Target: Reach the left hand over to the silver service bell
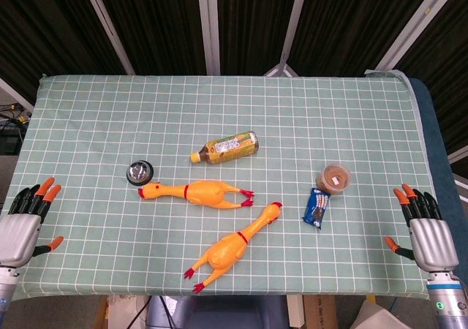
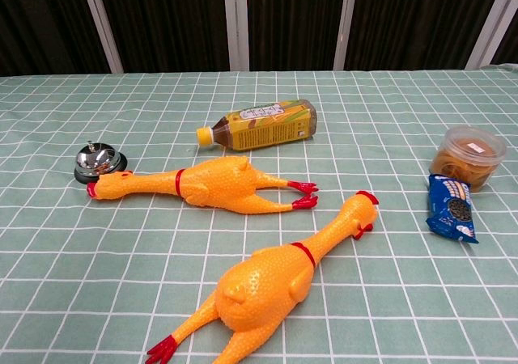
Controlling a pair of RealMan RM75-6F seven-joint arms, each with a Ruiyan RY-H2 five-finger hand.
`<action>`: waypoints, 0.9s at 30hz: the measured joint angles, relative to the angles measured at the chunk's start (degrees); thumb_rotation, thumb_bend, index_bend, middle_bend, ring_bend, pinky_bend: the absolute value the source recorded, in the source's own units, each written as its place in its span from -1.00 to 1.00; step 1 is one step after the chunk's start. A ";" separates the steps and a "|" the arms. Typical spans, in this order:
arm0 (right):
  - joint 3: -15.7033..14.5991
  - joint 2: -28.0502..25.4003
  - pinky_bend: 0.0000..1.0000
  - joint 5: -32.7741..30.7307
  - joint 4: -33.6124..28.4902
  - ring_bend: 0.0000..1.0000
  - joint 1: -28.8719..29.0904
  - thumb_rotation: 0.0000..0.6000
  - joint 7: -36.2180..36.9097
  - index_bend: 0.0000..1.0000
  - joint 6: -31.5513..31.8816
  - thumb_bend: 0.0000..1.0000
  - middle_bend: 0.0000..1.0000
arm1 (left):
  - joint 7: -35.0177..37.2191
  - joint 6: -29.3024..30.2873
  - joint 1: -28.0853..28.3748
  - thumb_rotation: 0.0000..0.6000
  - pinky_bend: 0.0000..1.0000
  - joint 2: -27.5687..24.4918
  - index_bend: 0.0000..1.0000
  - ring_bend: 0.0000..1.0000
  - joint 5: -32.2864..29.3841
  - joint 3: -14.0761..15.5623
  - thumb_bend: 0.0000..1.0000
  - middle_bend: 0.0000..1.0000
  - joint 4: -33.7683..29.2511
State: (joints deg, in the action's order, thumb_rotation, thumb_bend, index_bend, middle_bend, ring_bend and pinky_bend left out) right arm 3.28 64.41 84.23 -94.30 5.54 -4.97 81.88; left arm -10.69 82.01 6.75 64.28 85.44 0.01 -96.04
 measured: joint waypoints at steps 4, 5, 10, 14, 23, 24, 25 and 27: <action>-0.02 -0.03 -1.00 -0.02 -0.02 -1.00 -0.04 1.00 0.04 -1.00 0.03 -0.50 -1.00 | -0.10 -0.12 0.04 1.00 -1.00 -0.03 -1.00 -1.00 -0.05 -0.05 -0.70 -1.00 -0.09; -0.01 -0.04 -1.00 -0.03 -0.03 -1.00 -0.05 1.00 0.06 -1.00 0.03 -0.50 -1.00 | -0.16 -0.15 0.06 1.00 -1.00 -0.03 -1.00 -1.00 -0.06 -0.06 -0.70 -1.00 -0.14; -0.03 -0.19 -1.00 -0.06 -0.14 -1.00 -0.07 1.00 0.44 -1.00 -0.02 -0.50 -1.00 | -0.55 -0.30 0.02 1.00 -1.00 -0.06 -1.00 -1.00 -0.16 0.02 -0.69 -1.00 -0.20; -0.07 -0.18 -1.00 -0.02 -0.15 -1.00 -0.05 1.00 0.39 -1.00 -0.08 -0.50 -1.00 | -0.71 -0.57 0.07 1.00 -1.00 -0.01 -1.00 -1.00 -0.17 0.09 -0.66 -1.00 -0.17; -0.01 -0.17 -1.00 -0.37 -0.22 -1.00 0.00 1.00 0.29 -1.00 -0.33 -0.50 -1.00 | -1.21 -1.91 0.73 1.00 -1.00 0.20 -1.00 -1.00 -0.89 -0.18 -0.44 -1.00 0.16; -0.02 -0.19 -1.00 -0.36 -0.23 -1.00 0.02 1.00 0.37 -1.00 -0.38 -0.50 -1.00 | -1.62 -2.11 0.97 1.00 -1.00 0.29 -1.00 -1.00 -0.98 -0.36 -0.41 -1.00 0.21; -0.04 -0.22 -1.00 -0.31 -0.23 -1.00 0.03 1.00 0.45 -1.00 -0.41 -0.50 -1.00 | -1.93 -2.24 1.18 1.00 -1.00 0.37 -1.00 -1.00 -1.03 -0.53 -0.39 -1.00 0.26; -0.10 -0.26 -1.00 -0.12 -0.23 -1.00 0.05 1.00 0.55 -1.00 -0.40 -0.50 -1.00 | -2.47 -2.74 1.83 1.00 -1.00 0.55 -1.00 -1.00 -1.13 -0.98 -0.28 -1.00 0.30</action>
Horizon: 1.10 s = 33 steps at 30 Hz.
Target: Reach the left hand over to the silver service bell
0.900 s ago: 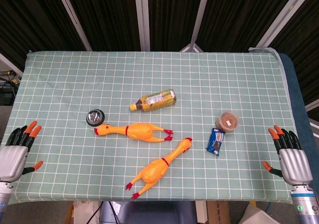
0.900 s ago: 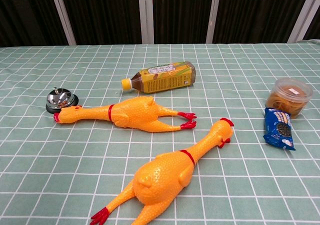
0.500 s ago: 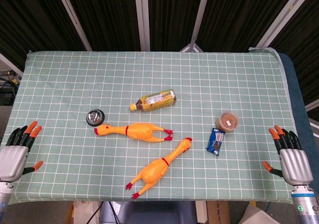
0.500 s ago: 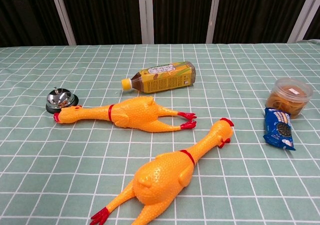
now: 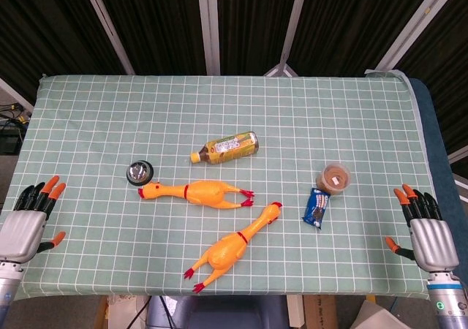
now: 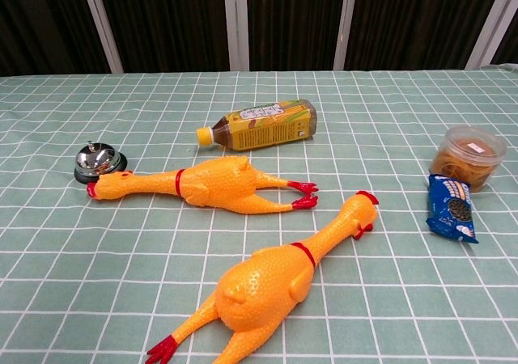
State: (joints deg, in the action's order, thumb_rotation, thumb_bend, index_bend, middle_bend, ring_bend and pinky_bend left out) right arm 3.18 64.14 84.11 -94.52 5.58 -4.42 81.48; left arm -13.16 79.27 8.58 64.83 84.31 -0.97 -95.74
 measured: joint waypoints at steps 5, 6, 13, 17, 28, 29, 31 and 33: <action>-0.14 -0.08 -1.00 0.29 0.02 -1.00 -0.04 1.00 0.30 -1.00 0.09 -0.50 -1.00 | -1.39 -3.39 2.65 1.00 -1.00 0.08 -1.00 -1.00 -0.94 -1.34 0.06 -1.00 -0.51; -0.13 -0.08 -1.00 0.27 0.04 -1.00 -0.03 1.00 0.29 -1.00 0.07 -0.50 -1.00 | -2.03 -4.66 3.68 1.00 -1.00 0.10 -1.00 -1.00 -1.34 -1.86 0.12 -1.00 -0.61; 0.00 0.01 -1.00 -0.13 0.05 -1.00 0.10 1.00 0.18 -1.00 -0.23 -0.50 -1.00 | -7.31 -14.46 11.18 1.00 -1.00 1.27 -1.00 -1.00 -6.38 -5.38 0.28 -1.00 -0.58; 0.09 -0.05 -1.00 -0.29 0.01 -1.00 0.17 1.00 0.36 -1.00 -0.37 -0.50 -1.00 | -12.18 -19.20 15.59 1.00 -1.00 3.40 -1.00 -1.00 -11.14 -7.37 0.30 -1.00 0.43; 0.05 -0.25 -1.00 -0.18 0.03 -1.00 0.21 1.00 0.97 -1.00 -0.45 -0.50 -1.00 | -21.22 -25.34 22.97 1.00 -1.00 11.89 -1.00 -1.00 -22.17 -9.23 0.30 -1.00 7.16; 0.04 -0.26 -1.00 -0.18 0.01 -1.00 0.21 1.00 1.00 -1.00 -0.46 -0.50 -1.00 | -21.57 -25.55 23.28 1.00 -1.00 12.43 -1.00 -1.00 -22.86 -9.18 0.31 -1.00 7.56; 0.03 -0.29 -1.00 -0.20 0.00 -1.00 0.22 1.00 1.04 -1.00 -0.51 -0.50 -1.00 | -22.64 -25.92 23.94 1.00 -1.00 13.56 -1.00 -1.00 -24.17 -8.84 0.31 -1.00 8.50; 0.01 -0.29 -1.00 -0.18 -0.01 -1.00 0.24 1.00 1.03 -1.00 -0.57 -0.50 -1.00 | -23.63 -26.24 24.45 1.00 -1.00 14.45 -1.00 -1.00 -25.07 -8.28 0.31 -1.00 9.46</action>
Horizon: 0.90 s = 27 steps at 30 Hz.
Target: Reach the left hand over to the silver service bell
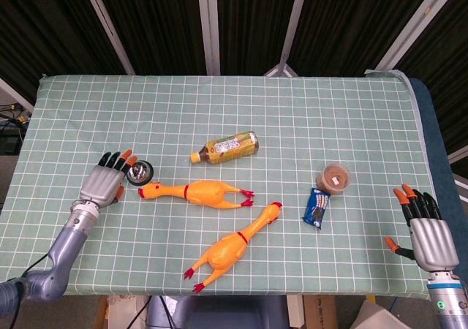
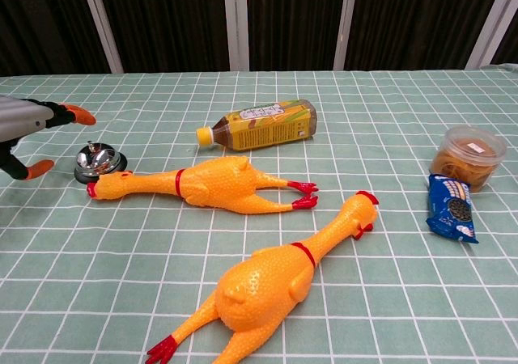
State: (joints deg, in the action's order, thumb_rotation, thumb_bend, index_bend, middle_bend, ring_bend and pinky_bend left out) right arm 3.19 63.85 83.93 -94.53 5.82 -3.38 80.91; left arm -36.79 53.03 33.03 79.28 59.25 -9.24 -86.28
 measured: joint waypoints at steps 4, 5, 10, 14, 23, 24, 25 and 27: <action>-0.04 0.06 -1.00 0.07 -0.04 -1.00 -0.01 1.00 -0.09 -1.00 0.06 -0.50 -1.00 | -0.83 -0.90 0.90 1.00 -1.00 1.58 -1.00 -1.00 -1.52 0.82 0.34 -1.00 2.19; -0.04 0.08 -1.00 0.07 -0.05 -1.00 -0.01 1.00 -0.08 -1.00 0.06 -0.50 -1.00 | -0.96 -1.15 1.13 1.00 -1.00 1.99 -1.00 -1.00 -1.84 0.99 0.35 -1.00 2.68; 0.03 0.09 -1.00 -0.09 -0.08 -1.00 -0.01 1.00 0.05 -1.00 0.05 -0.50 -1.00 | -1.80 -2.61 2.03 1.00 -1.00 3.72 -1.00 -1.00 -3.01 2.57 0.35 -1.00 5.00; 0.07 0.05 -1.00 -0.10 -0.12 -1.00 -0.06 1.00 0.38 -1.00 0.14 -0.50 -1.00 | -2.92 -3.06 2.11 1.00 -1.00 4.29 -1.00 -1.00 -4.09 4.16 0.35 -1.00 6.45; 0.03 0.23 -1.00 0.20 0.09 -1.00 0.04 1.00 0.32 -1.00 0.17 -0.50 -1.00 | 0.07 -0.46 2.34 1.00 -1.00 4.07 -1.00 -1.00 -2.70 3.13 0.35 -1.00 6.49; 0.03 0.23 -1.00 0.22 0.10 -1.00 0.04 1.00 0.32 -1.00 0.18 -0.50 -1.00 | 0.79 0.40 2.39 1.00 -1.00 3.83 -1.00 -1.00 -1.85 2.71 0.34 -1.00 6.02; 0.03 0.23 -1.00 0.25 0.11 -1.00 0.04 1.00 0.31 -1.00 0.22 -0.50 -1.00 | 1.38 1.05 2.43 1.00 -1.00 3.67 -1.00 -1.00 -1.21 2.35 0.34 -1.00 5.65; 0.02 0.22 -1.00 0.28 0.13 -1.00 0.02 1.00 0.31 -1.00 0.28 -0.50 -1.00 | 3.01 2.92 2.48 1.00 -1.00 3.31 -1.00 -1.00 0.44 1.32 0.32 -1.00 4.74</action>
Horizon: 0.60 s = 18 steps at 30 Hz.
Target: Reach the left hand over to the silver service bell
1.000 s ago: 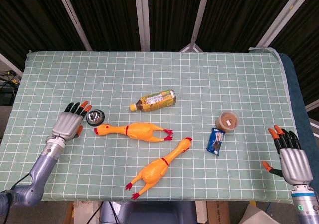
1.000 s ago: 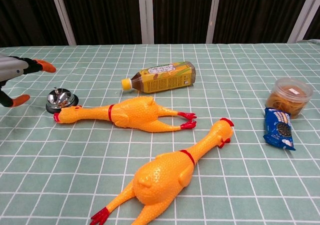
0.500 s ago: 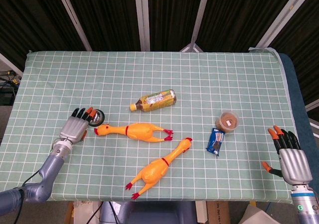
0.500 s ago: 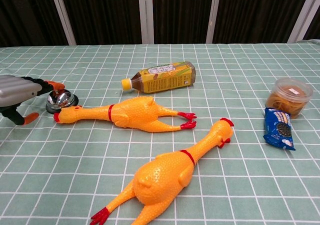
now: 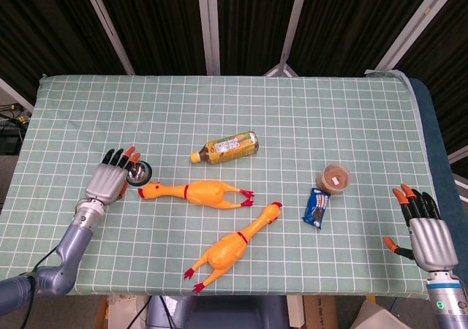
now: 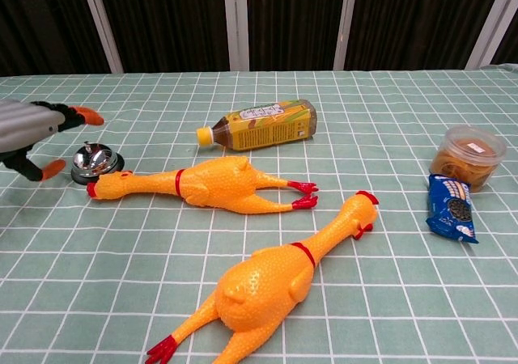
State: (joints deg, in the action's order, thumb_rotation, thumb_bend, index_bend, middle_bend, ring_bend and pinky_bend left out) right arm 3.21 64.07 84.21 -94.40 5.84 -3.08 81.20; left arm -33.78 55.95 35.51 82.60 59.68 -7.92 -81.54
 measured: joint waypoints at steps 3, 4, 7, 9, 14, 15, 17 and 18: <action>0.00 -0.07 -1.00 -0.05 0.01 -1.00 -0.04 1.00 0.09 -1.00 0.03 -0.50 -1.00 | 2.85 3.33 -0.15 1.00 -1.00 -0.68 -1.00 -1.00 2.81 -1.44 0.19 -1.00 -1.59; -0.01 -0.09 -1.00 -0.05 0.01 -1.00 -0.04 1.00 0.11 -1.00 0.02 -0.50 -1.00 | 3.66 4.41 -0.28 1.00 -1.00 -1.02 -1.00 -1.00 3.69 -1.80 0.10 -1.00 -2.25; -0.04 -0.12 -1.00 -0.01 0.05 -1.00 -0.05 1.00 0.13 -1.00 0.02 -0.50 -1.00 | 5.38 7.85 -1.23 1.00 -1.00 -2.83 -1.00 -1.00 6.33 -2.35 -0.38 -1.00 -5.21; -0.05 -0.12 -1.00 0.03 0.07 -1.00 -0.07 1.00 0.15 -1.00 0.07 -0.50 -1.00 | 5.65 10.26 -2.60 1.00 -1.00 -4.59 -1.00 -1.00 7.40 -2.08 -0.69 -1.00 -7.66; 0.02 0.03 -1.00 0.63 0.14 -1.00 -0.08 1.00 0.69 -1.00 0.60 -0.50 -1.00 | 6.39 17.08 -7.71 1.00 -1.00 -8.91 -1.00 -1.00 10.34 0.12 -0.87 -1.00 -13.32; 0.02 0.11 -1.00 0.76 0.27 -1.00 -0.09 1.00 0.68 -1.00 0.73 -0.50 -1.00 | 7.04 18.86 -9.33 1.00 -1.00 -10.02 -1.00 -1.00 11.13 0.94 -0.87 -1.00 -14.69; 0.02 0.30 -1.00 0.99 0.50 -1.00 -0.12 1.00 0.53 -1.00 0.98 -0.50 -1.00 | 8.40 21.42 -11.89 1.00 -1.00 -11.68 -1.00 -1.00 12.40 2.42 -0.87 -1.00 -16.53; 0.02 0.39 -1.00 1.08 0.60 -1.00 -0.12 1.00 0.37 -1.00 1.09 -0.50 -1.00 | 9.46 23.09 -13.65 1.00 -1.00 -12.74 -1.00 -1.00 13.41 3.59 -0.87 -1.00 -17.51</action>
State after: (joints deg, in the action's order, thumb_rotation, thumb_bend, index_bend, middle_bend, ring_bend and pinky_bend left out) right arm 3.23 64.45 85.29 -93.80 5.71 -2.71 82.29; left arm -24.32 79.04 21.85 69.86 73.09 -4.33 -99.04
